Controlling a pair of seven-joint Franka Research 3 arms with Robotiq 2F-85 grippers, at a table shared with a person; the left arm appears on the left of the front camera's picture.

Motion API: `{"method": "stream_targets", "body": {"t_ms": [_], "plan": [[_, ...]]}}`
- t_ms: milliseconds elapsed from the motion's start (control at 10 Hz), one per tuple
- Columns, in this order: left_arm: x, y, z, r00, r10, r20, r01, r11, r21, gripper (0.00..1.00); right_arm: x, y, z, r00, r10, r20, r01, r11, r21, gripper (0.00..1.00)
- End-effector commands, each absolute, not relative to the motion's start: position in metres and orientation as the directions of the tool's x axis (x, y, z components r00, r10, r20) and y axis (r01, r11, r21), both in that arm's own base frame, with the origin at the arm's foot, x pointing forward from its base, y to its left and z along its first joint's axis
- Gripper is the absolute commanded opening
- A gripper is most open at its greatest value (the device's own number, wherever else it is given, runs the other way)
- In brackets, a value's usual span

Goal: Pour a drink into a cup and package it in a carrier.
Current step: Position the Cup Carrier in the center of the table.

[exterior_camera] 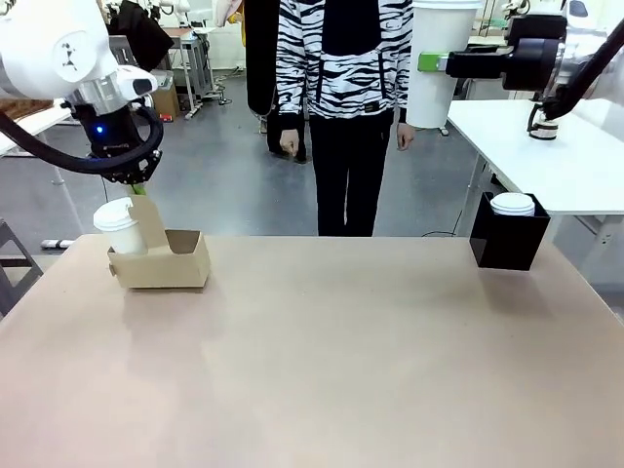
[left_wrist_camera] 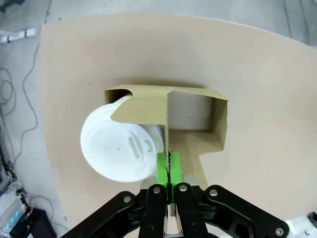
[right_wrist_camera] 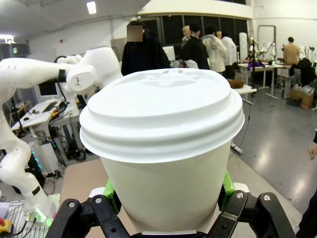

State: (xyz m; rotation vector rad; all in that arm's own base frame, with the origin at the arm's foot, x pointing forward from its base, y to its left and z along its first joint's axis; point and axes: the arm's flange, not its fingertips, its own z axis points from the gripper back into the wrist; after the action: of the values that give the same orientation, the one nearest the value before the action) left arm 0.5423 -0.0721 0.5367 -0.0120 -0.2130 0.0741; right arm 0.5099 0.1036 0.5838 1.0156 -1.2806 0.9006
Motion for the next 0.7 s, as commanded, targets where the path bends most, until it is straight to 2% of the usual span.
{"method": "stream_targets", "body": {"t_ms": [0, 300, 600], "plan": [[0.52, -0.091, 0.583, 0.967, 0.151, 0.203, -0.153, 0.988, -0.006, 0.02, 0.511, 0.106, 0.588, 0.074, -0.021, 0.997, -0.946, 0.314, 0.077, 0.86], [0.472, -0.153, 0.635, 0.961, 0.168, 0.221, -0.163, 0.986, -0.04, 0.02, 0.511, 0.106, 0.588, 0.074, -0.021, 0.997, -0.946, 0.314, 0.077, 0.86], [0.416, -0.231, 0.641, 0.968, 0.171, 0.182, -0.171, 0.985, -0.018, 0.02, 0.511, 0.106, 0.588, 0.074, -0.021, 0.997, -0.946, 0.314, 0.077, 0.86]]}}
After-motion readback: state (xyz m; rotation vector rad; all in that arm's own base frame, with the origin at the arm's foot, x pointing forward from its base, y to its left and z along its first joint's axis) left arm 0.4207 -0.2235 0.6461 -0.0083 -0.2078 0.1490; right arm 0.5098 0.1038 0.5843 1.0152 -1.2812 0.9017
